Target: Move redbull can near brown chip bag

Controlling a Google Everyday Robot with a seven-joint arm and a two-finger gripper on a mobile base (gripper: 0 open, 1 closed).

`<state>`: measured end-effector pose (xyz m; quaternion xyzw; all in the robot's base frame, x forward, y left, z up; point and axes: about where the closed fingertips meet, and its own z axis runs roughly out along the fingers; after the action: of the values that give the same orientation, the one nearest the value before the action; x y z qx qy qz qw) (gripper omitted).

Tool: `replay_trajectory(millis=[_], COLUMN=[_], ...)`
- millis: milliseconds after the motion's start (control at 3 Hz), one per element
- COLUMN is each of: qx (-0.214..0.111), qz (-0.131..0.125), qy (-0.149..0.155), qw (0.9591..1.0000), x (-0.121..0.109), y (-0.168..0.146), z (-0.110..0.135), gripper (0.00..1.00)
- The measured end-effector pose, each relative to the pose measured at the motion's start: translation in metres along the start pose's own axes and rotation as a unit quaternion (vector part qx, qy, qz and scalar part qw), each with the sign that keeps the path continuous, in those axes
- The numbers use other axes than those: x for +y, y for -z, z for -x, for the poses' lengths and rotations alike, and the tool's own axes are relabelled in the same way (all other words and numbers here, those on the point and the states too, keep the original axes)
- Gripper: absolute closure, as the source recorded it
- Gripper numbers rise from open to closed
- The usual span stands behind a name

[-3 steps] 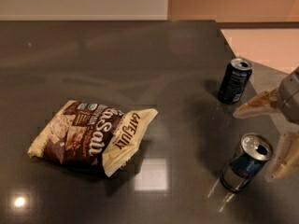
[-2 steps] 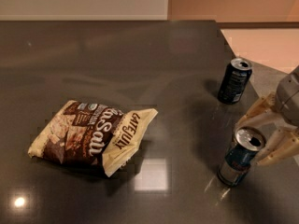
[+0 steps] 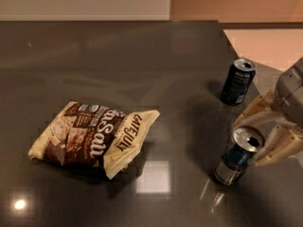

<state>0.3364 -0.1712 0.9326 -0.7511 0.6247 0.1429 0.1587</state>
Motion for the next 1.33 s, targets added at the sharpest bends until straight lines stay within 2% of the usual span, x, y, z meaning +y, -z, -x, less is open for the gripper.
replay_trajectory(millis=[333,667,1333], qx=[0.001,0.006,0.015], qz=[-0.008,-0.011,0.001], qy=[0.007,0.012,0.015], qw=[0.9999,0.9999,0.9998], x=[-0.017,-0.038,-0.074], y=[0.001,-0.007,-0.035], z=[0.019,0.042,0.076], gripper=[1.0,1.0,1.0])
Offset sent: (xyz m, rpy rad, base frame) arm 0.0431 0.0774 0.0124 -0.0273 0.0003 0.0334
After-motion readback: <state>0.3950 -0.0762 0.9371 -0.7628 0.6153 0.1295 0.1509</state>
